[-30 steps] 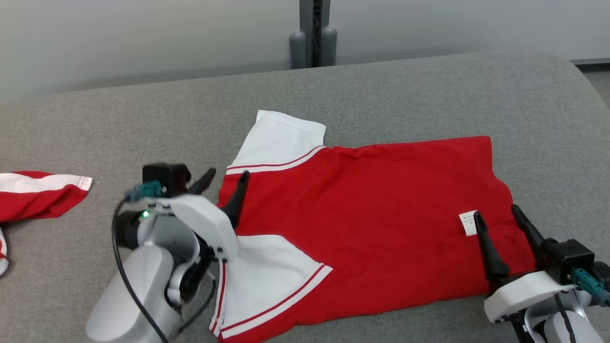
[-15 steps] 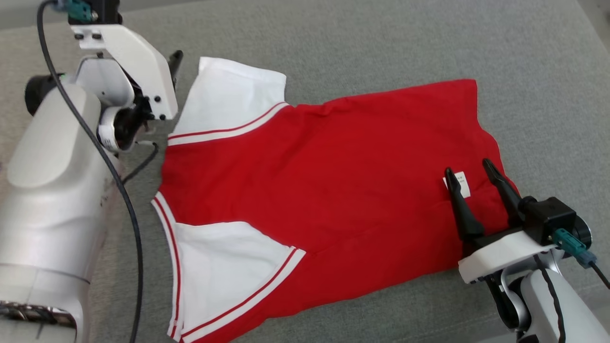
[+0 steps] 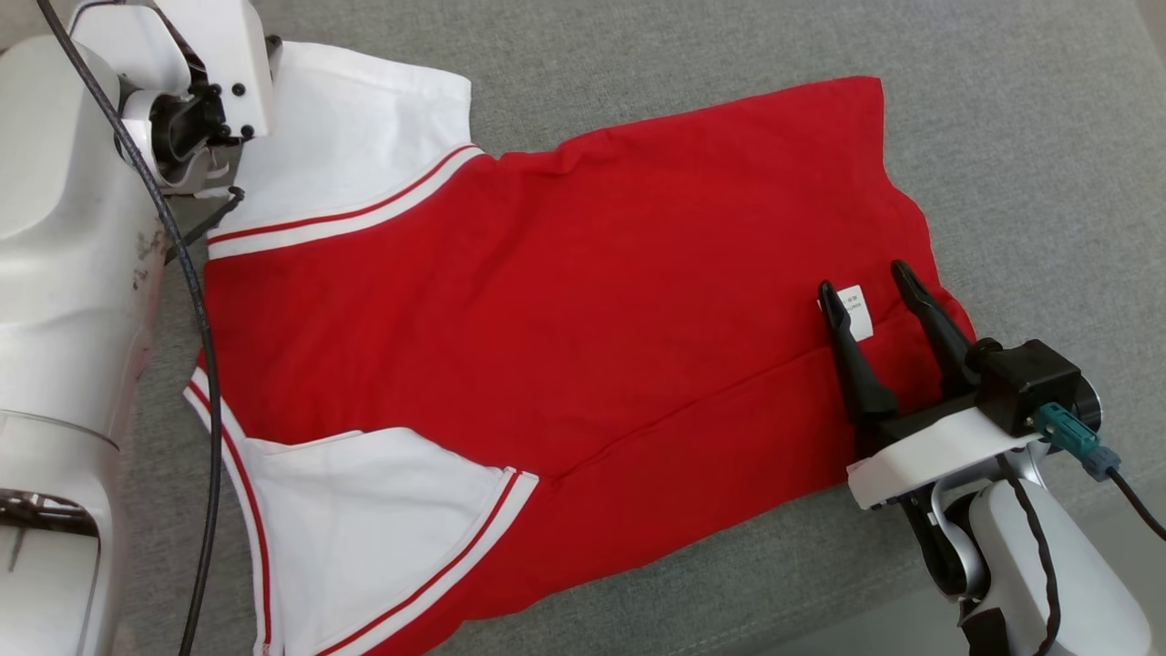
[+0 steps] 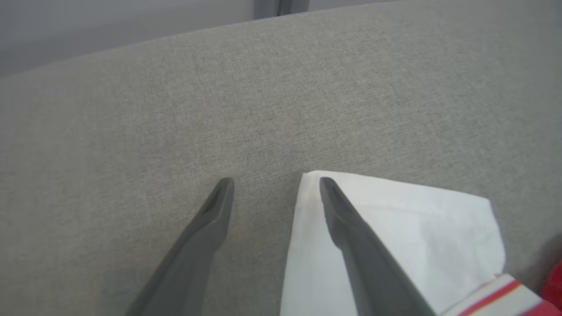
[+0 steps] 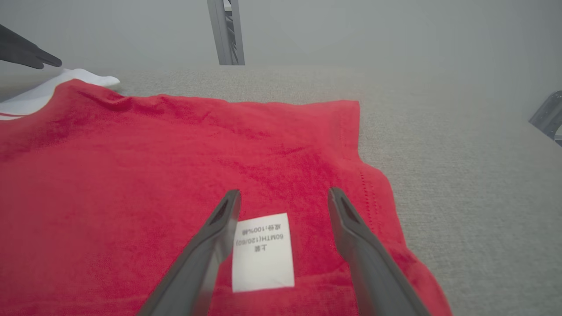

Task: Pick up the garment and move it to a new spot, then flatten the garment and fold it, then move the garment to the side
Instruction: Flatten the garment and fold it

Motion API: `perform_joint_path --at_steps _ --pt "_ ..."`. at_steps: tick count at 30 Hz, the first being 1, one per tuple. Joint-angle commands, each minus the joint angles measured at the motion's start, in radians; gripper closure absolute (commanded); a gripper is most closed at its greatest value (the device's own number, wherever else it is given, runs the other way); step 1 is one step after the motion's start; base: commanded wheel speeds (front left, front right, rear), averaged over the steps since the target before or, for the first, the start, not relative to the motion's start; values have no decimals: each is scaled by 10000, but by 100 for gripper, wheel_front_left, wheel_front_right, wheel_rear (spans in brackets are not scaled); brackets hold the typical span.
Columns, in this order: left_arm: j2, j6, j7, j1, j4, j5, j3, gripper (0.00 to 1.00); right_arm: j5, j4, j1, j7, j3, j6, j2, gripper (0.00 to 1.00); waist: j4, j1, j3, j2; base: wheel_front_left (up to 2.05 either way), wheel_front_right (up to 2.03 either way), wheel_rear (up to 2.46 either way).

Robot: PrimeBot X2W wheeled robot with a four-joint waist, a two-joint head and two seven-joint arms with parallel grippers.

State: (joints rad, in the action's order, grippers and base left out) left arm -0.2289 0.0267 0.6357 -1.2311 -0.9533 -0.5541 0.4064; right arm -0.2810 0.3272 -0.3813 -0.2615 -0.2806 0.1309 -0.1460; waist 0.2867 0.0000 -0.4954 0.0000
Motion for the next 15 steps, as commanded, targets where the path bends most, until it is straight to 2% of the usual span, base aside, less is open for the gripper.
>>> perform_joint_path --at_steps 1,8,9,10,11,12,15 --pt "-59 -46 -19 -281 -152 111 84 0 -36 -48 -153 -41 -11 0 8 0 159 0 -199 0 0 0 0" --pt "83 -292 71 -549 -740 206 369 2 -87 -67 -253 -41 76 0 69 0 288 0 -350 0 0 0 0" --pt "76 -338 80 -546 -813 238 431 16 -80 -72 -265 -41 94 0 69 0 291 0 -358 0 0 0 0" --pt "52 -364 44 -550 -874 307 498 37 -81 -77 -278 -41 106 0 70 0 294 0 -362 0 0 0 0" --pt "33 -407 47 -555 -950 320 552 76 -77 -89 -300 -41 118 0 65 0 298 0 -364 0 0 0 0" --pt "30 -429 40 -570 -1013 319 571 100 -66 -99 -329 -41 141 0 53 0 298 0 -366 0 0 0 0" --pt "59 -564 8 -566 -1169 329 661 100 19 -123 -390 -41 274 0 -6 0 251 0 -359 0 0 0 0"
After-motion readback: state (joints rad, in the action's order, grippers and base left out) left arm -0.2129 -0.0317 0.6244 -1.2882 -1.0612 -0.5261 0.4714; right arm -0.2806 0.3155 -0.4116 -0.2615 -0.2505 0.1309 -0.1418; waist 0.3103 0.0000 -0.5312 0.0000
